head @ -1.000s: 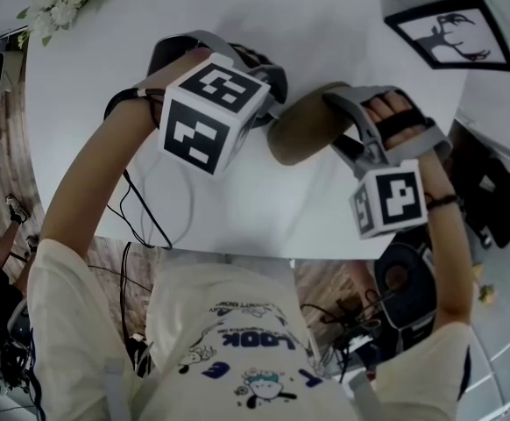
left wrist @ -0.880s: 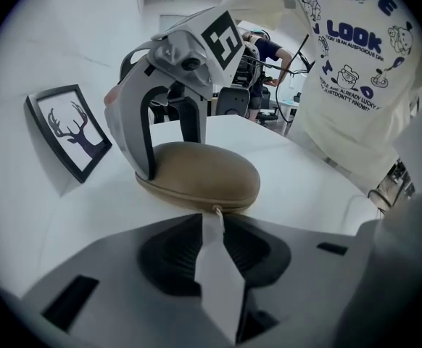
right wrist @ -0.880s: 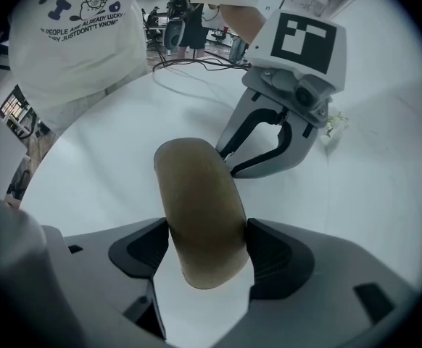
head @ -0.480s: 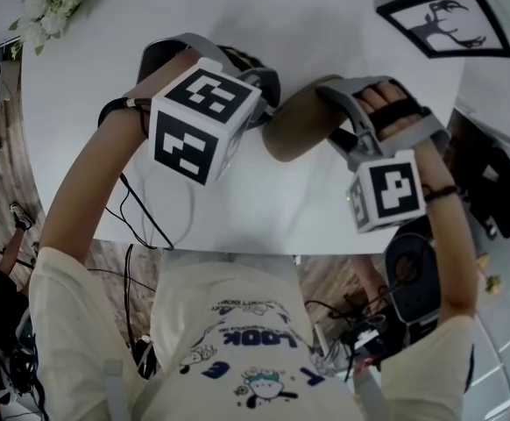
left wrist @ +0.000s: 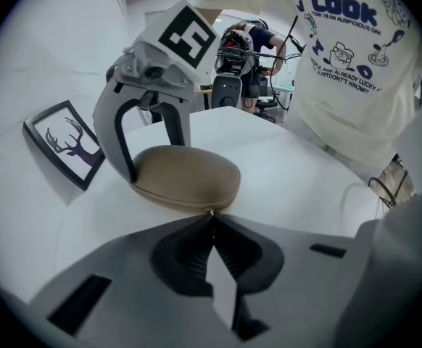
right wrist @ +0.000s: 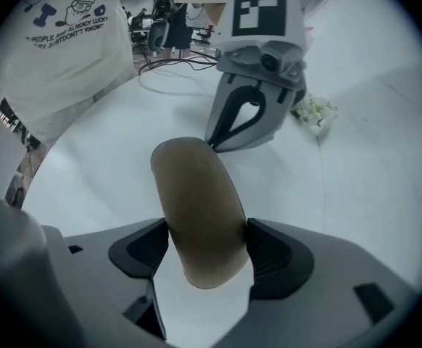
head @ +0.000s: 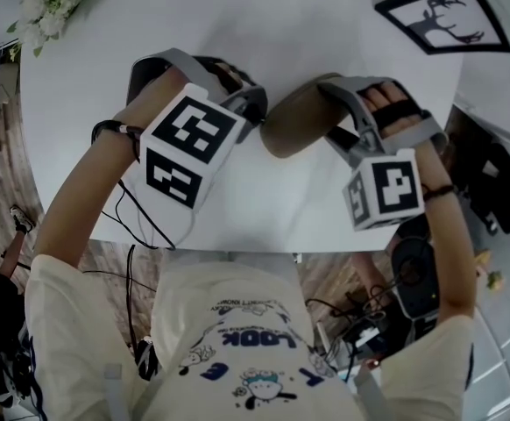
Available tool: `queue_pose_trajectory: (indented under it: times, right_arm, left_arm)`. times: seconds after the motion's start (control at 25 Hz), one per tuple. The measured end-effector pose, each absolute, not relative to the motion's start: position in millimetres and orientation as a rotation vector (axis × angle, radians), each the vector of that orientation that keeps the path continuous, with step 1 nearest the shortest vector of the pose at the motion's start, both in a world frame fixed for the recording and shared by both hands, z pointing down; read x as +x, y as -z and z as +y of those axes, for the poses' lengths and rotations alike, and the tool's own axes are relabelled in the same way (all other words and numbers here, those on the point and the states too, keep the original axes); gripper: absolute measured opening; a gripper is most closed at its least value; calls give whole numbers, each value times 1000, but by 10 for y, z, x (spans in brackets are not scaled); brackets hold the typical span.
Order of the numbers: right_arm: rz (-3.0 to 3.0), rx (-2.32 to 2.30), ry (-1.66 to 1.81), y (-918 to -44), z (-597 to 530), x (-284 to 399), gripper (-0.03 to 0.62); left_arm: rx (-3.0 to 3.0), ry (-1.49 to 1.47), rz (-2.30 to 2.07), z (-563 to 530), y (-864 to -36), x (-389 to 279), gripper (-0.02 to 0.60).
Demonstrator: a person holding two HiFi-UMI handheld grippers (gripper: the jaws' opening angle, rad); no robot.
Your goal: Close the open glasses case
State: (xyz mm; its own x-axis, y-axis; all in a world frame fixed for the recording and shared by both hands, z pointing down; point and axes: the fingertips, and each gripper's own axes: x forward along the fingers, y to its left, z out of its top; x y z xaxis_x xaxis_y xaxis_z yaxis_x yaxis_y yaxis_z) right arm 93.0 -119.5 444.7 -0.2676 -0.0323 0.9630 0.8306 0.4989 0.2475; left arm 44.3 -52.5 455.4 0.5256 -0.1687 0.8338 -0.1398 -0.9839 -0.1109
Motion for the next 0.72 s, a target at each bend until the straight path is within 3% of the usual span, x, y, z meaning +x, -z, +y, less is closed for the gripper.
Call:
queue_pose_trajectory:
  times: [0.4,0.72]
  right_arm:
    - [-1721,-432,762,-4464,-1165,811,336]
    - [-1752,-166,517,-4465,-1191,702,336]
  left_arm:
    - [-2883,1445,796,-138,-4616,558,0]
    - [-2845,1399,1681,-270,-4600,315,0]
